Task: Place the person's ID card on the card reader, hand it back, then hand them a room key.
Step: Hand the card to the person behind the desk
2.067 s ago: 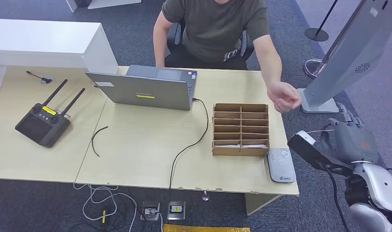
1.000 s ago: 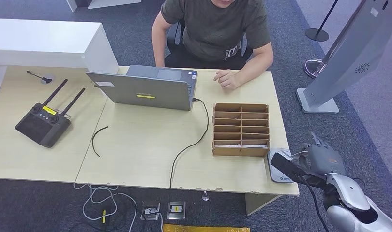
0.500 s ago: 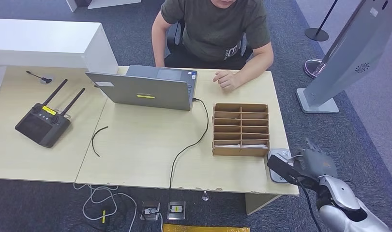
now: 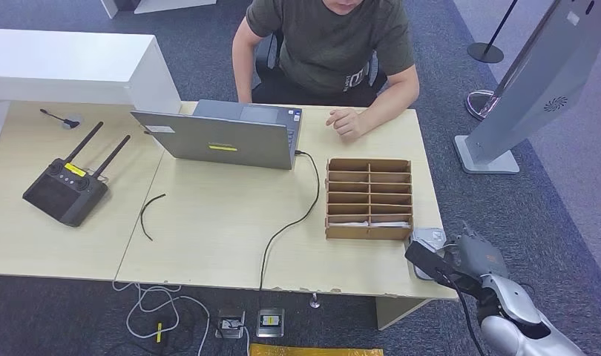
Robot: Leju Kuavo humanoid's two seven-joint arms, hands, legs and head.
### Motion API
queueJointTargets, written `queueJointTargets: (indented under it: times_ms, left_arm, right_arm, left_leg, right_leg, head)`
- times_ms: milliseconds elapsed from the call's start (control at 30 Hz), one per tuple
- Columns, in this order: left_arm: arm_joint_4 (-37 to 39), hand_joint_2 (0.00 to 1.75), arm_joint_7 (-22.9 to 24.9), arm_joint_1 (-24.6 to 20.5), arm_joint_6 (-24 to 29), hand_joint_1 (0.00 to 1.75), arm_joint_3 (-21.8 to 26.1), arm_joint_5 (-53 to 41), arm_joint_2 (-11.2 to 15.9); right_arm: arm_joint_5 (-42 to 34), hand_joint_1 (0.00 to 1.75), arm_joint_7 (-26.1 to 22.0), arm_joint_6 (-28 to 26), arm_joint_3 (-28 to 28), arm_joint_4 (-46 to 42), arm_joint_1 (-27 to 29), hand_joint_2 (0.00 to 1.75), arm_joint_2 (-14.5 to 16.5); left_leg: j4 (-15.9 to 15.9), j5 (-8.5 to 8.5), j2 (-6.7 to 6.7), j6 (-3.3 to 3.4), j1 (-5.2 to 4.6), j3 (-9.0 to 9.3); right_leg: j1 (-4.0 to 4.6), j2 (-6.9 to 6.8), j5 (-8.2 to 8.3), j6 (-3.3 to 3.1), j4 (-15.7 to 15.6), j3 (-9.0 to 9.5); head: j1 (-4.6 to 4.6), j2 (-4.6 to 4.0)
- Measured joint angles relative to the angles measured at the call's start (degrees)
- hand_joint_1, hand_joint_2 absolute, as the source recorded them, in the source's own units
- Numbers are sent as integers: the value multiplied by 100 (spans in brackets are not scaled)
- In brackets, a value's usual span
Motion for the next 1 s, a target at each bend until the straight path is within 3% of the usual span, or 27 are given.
queueJointTargets:
  times_ms: [367,733,867,1000]
  left_arm:
    - [-12,0,28,5,9,0,-104,119,40]
    - [-17,0,28,9,10,0,-262,290,79]
    - [-33,0,28,12,22,0,-355,407,101]
    - [-40,0,27,13,49,0,-434,545,109]
  right_arm:
    - [-122,175,45,-196,184,98,-123,175,37]
    - [290,175,483,-497,368,-142,-359,175,-134]
    - [784,175,626,-547,345,-406,-462,175,-266]
    - [1304,175,692,-132,-9,-940,-587,175,-468]
  left_leg:
    - [1,1,0,-1,0,3]
    - [2,2,0,-2,0,2]
    - [2,2,0,-1,-1,2]
    - [4,3,1,-1,-1,3]
  right_leg:
    - [0,0,1,0,0,3]
    - [-1,0,2,0,0,2]
    - [-2,1,5,0,0,2]
    - [-1,0,7,0,0,2]
  head:
    - [1,0]
    - [1,0]
    - [-1,0]
    - [0,0]
